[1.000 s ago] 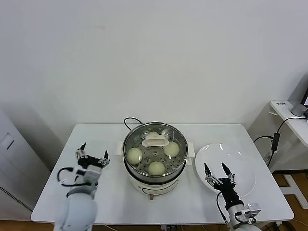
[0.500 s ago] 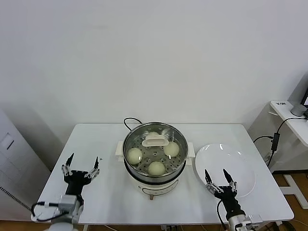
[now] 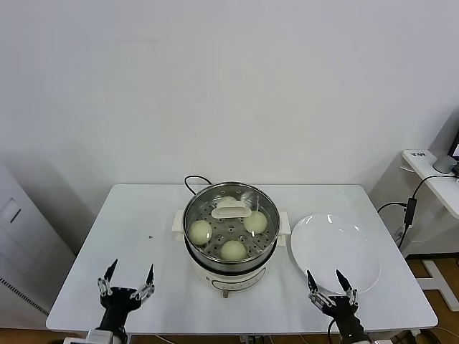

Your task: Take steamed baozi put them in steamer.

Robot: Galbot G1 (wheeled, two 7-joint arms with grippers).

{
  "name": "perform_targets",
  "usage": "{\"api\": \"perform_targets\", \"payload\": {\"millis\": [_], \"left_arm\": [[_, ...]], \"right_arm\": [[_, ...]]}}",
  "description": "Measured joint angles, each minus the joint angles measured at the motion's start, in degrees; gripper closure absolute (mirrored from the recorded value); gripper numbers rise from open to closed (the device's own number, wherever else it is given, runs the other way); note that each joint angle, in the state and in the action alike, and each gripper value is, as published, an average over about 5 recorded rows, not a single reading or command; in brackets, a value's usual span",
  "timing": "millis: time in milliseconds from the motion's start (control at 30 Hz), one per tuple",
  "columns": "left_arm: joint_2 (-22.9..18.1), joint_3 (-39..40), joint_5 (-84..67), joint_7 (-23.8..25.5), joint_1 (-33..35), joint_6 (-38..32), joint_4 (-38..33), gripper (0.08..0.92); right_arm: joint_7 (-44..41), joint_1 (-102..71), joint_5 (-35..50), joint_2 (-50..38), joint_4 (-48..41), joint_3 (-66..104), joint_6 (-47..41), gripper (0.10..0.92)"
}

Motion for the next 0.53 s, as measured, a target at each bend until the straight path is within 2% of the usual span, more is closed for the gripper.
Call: {"api": "perform_targets", "payload": {"millis": [533], "left_arm": [[-0.4, 0.8, -2.4, 0.7, 5.7, 2.2, -2.7, 0.177]], "right_arm": [[3.5, -4.2, -2.7, -2.0, 5.5, -1.0, -4.5, 0.203]]}}
